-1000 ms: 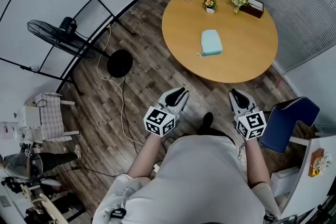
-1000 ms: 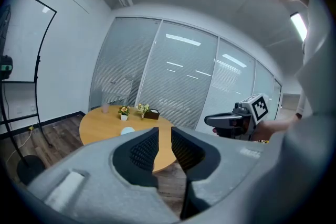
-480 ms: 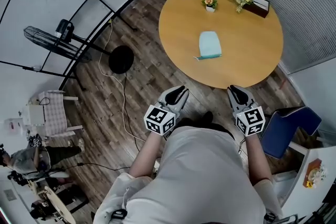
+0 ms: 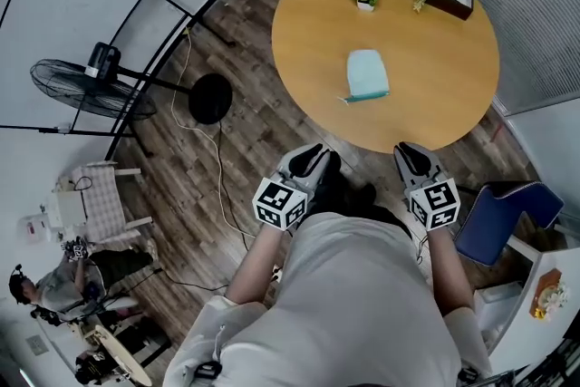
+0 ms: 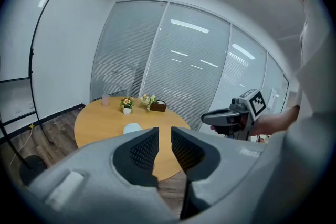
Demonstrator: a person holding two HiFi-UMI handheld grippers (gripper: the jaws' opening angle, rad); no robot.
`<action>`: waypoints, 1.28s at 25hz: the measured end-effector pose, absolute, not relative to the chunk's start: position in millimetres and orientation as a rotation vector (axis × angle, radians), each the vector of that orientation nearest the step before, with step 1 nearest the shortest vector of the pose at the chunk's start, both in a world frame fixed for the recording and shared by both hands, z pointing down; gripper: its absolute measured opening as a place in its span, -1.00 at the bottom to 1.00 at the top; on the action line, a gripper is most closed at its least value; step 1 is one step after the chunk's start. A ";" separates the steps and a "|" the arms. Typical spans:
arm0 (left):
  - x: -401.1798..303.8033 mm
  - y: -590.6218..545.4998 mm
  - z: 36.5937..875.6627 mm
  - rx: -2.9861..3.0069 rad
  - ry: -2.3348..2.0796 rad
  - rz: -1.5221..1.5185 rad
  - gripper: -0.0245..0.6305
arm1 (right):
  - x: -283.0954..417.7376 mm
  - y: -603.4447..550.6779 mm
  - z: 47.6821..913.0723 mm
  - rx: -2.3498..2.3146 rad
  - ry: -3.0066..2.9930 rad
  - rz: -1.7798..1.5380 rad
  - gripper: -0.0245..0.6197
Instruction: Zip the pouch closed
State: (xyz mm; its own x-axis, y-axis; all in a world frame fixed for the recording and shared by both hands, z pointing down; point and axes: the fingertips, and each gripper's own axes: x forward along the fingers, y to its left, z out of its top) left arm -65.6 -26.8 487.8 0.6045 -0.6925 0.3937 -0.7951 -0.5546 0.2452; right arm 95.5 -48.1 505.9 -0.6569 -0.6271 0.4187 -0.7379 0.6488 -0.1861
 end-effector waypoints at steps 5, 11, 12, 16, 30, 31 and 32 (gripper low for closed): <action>-81.4 -63.6 505.1 2.467 -1.092 0.389 -0.68 | 73.8 -77.6 521.7 1.123 -2.499 0.534 -0.79; -91.3 -114.7 537.8 2.509 -0.945 0.463 -0.68 | 48.6 -116.0 551.4 1.142 -2.426 0.570 -0.79; -92.7 -122.7 545.0 2.514 -0.918 0.482 -0.68 | 45.0 -123.0 556.7 1.150 -2.415 0.580 -0.79; -94.8 -154.8 579.0 2.534 -0.814 0.564 -0.68 | 34.3 -147.9 584.0 1.179 -2.375 0.634 -0.79; -79.5 -217.3 711.7 2.570 -0.406 0.896 -0.68 | -9.8 -192.8 710.2 1.176 -2.213 0.851 -0.79; -77.6 -219.3 721.8 2.574 -0.380 0.928 -0.68 | -12.7 -195.8 719.6 1.169 -2.203 0.858 -0.79; -75.9 -221.6 732.0 2.577 -0.355 0.963 -0.68 | -15.3 -199.2 729.0 1.162 -2.194 0.863 -0.79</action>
